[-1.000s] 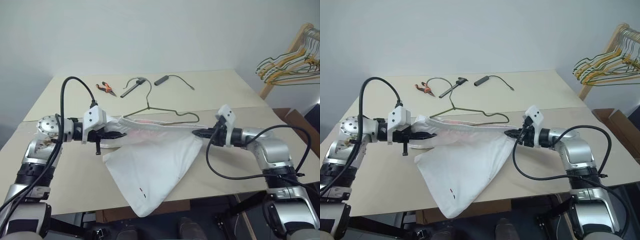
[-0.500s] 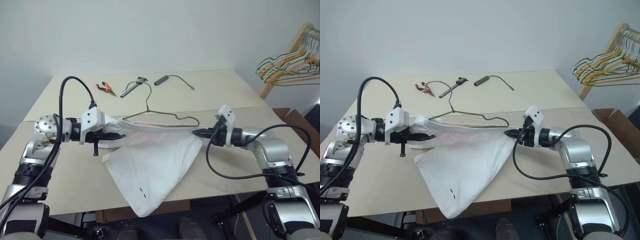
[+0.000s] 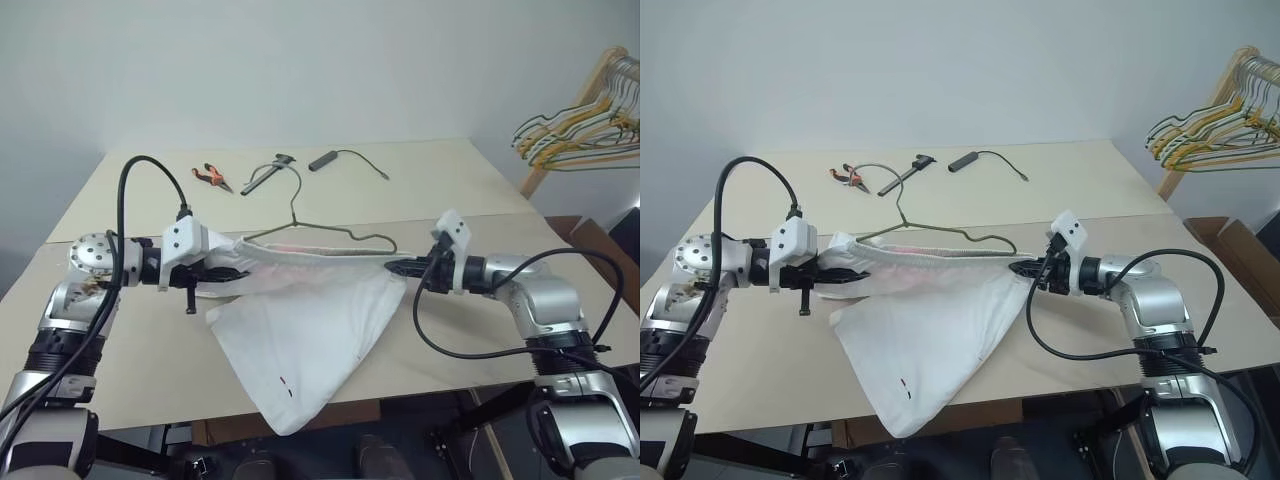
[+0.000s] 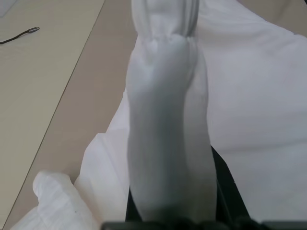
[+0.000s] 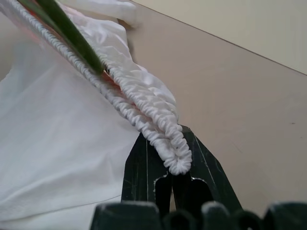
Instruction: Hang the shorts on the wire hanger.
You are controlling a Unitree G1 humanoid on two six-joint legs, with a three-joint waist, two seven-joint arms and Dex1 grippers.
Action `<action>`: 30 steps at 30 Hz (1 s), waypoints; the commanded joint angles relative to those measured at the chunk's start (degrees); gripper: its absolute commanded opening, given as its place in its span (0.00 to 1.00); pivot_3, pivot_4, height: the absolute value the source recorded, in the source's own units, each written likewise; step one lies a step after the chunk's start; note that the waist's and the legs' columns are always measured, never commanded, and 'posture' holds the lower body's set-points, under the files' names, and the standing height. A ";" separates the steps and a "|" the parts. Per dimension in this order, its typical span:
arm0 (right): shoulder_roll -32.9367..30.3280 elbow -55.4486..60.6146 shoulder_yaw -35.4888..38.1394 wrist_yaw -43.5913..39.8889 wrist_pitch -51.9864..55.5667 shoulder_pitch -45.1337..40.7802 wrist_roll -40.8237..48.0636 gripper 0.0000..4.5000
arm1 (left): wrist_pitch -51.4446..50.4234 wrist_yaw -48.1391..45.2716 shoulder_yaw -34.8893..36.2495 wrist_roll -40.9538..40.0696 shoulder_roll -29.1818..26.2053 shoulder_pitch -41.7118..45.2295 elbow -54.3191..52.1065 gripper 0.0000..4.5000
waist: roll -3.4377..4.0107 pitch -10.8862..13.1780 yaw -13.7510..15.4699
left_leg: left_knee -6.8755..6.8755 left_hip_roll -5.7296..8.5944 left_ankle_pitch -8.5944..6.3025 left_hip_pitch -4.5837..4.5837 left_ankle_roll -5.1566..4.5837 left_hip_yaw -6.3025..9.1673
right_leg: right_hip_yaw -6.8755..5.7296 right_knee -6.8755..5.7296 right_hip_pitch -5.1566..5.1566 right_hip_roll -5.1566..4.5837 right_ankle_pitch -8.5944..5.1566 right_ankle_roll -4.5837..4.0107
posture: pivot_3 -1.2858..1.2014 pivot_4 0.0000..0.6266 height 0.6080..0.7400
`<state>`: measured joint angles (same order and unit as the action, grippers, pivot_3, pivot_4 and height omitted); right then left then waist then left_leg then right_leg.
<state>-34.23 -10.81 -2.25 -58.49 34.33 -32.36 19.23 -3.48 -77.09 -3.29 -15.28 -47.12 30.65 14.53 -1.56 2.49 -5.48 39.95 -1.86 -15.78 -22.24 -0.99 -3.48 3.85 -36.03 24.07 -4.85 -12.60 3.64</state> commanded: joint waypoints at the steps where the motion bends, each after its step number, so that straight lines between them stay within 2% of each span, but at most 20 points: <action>1: -1.91 0.61 1.74 0.58 -0.60 -0.32 -0.20 0.00 | 0.96 1.10 1.18 1.64 -1.37 1.24 0.75 0.00 | 0.00 0.00 -0.01 | 0.00 0.00 0.00 0.00 0.00 0.00 | 0.00 0.00 0.00 0.00 0.00 0.00 | 0.51 0.00 1.00; 10: -3.86 1.77 3.11 0.14 -1.27 -1.03 0.17 0.00 | 2.67 1.70 -1.07 6.55 -2.31 1.42 2.94 0.00 | 0.00 0.00 -0.01 | 0.01 0.00 0.00 -0.01 0.00 -0.01 | 0.00 0.01 0.00 0.00 0.00 0.00 | 0.50 0.00 1.00; 19: -4.70 9.78 1.80 -0.19 -0.33 -0.62 0.97 0.00 | 4.19 1.79 -4.07 10.87 -2.35 2.15 4.28 0.00 | 0.00 0.00 -0.01 | 0.01 0.00 0.00 0.00 0.00 -0.02 | 0.00 -0.02 0.01 0.00 0.00 0.00 | 0.50 0.00 1.00; 24: -5.20 15.42 0.73 -0.84 1.05 -0.51 1.38 0.00 | 3.08 6.59 -5.39 14.27 -0.20 4.45 6.09 0.00 | 0.00 0.00 0.10 | 0.01 0.00 0.00 -0.02 0.00 -0.01 | 0.00 -0.01 0.02 0.00 0.00 0.00 | 0.50 0.00 1.00; 30: -5.70 22.95 -3.96 2.23 2.48 1.17 -2.04 0.00 | 0.55 8.35 -4.12 11.53 4.65 8.37 7.19 0.00 | -0.01 -0.01 0.59 | 0.05 0.00 0.00 -0.06 0.00 0.00 | -0.03 0.00 0.02 0.00 0.00 0.01 | 0.50 0.00 1.00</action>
<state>-39.31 9.30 -6.00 -57.50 36.64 -31.04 18.07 -2.83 -69.15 -9.18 -2.38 -42.50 37.32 22.02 -1.58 2.48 -4.90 39.99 -1.86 -15.78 -22.30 -0.99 -3.48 3.81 -36.03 24.10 -4.85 -12.61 3.65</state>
